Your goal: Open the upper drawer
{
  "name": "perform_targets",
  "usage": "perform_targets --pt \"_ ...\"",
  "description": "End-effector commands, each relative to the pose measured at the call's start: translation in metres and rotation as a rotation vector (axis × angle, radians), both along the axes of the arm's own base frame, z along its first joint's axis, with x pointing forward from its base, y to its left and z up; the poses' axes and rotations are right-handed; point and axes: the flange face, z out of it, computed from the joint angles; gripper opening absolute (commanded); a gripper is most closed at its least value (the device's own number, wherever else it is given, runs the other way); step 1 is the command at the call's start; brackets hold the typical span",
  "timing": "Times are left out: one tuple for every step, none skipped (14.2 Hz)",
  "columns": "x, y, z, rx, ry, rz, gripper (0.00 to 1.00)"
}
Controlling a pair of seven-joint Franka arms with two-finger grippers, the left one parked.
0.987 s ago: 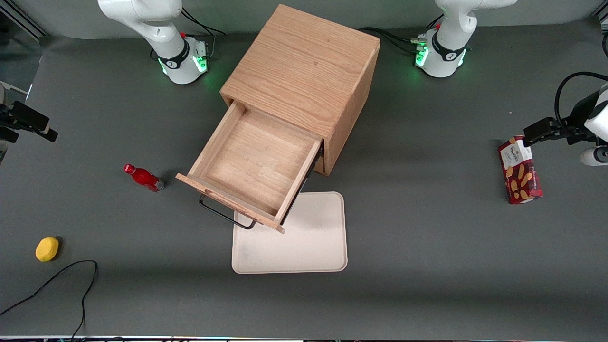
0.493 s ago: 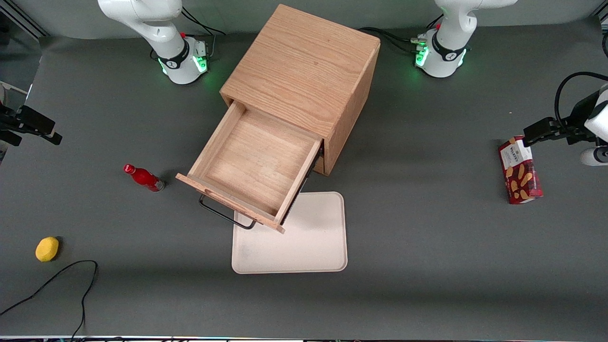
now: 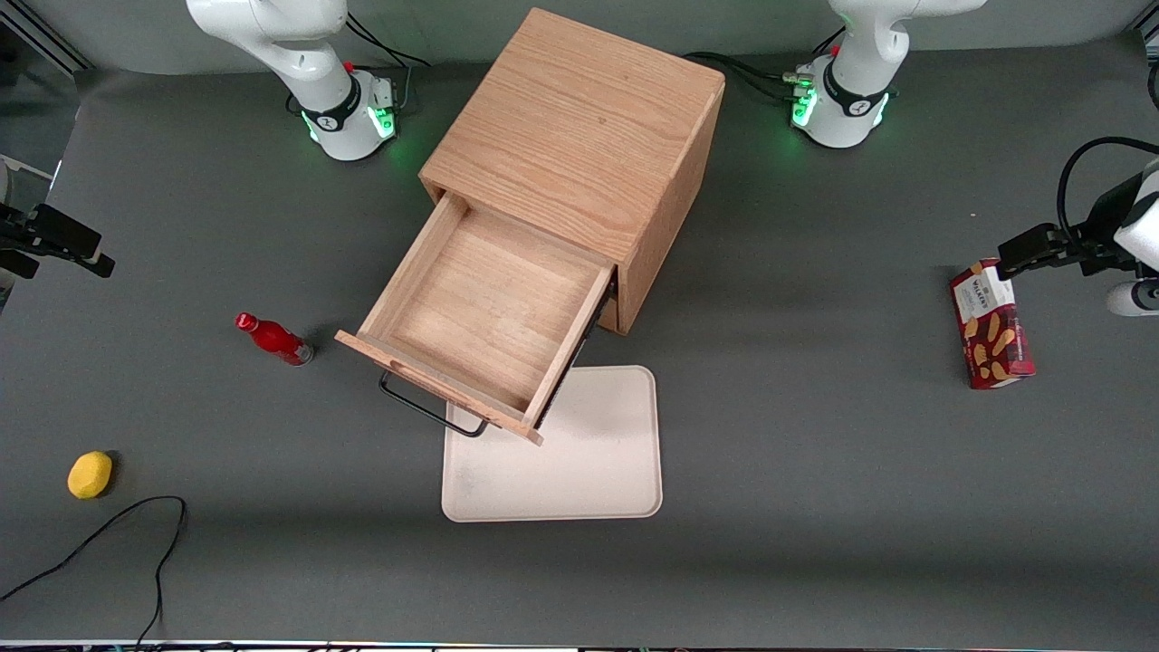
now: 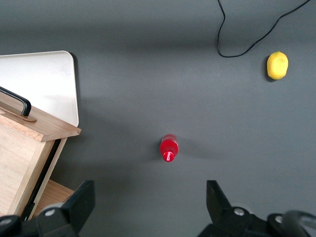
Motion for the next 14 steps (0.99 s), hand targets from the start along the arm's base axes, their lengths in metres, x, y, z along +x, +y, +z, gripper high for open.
perform_targets --pt "-0.0014 0.0006 0.0027 -0.018 -0.008 0.004 1.00" --pt "-0.0032 0.0008 0.0022 -0.017 0.004 0.006 1.00" --pt "-0.0042 -0.0001 0.0021 -0.018 0.012 0.005 1.00" --pt "-0.0044 -0.0001 0.0012 -0.017 0.015 0.005 1.00" --pt "-0.0054 0.0007 0.0002 -0.018 0.025 0.009 1.00" --pt "-0.0074 -0.0004 -0.0015 -0.022 0.043 0.033 1.00" --pt "-0.0080 -0.0005 -0.0019 -0.025 0.047 0.066 1.00" --pt "-0.0080 -0.0005 -0.0019 -0.025 0.047 0.067 1.00" --pt "-0.0079 -0.0005 -0.0012 -0.024 0.046 0.059 1.00" --pt "-0.0079 -0.0005 -0.0012 -0.024 0.046 0.059 1.00" --pt "-0.0079 -0.0005 -0.0012 -0.024 0.046 0.059 1.00" --pt "-0.0075 -0.0005 -0.0020 -0.024 0.048 0.059 1.00" --pt "-0.0074 -0.0004 -0.0013 -0.023 0.046 0.059 1.00" --pt "-0.0074 -0.0004 -0.0013 -0.023 0.046 0.059 1.00"
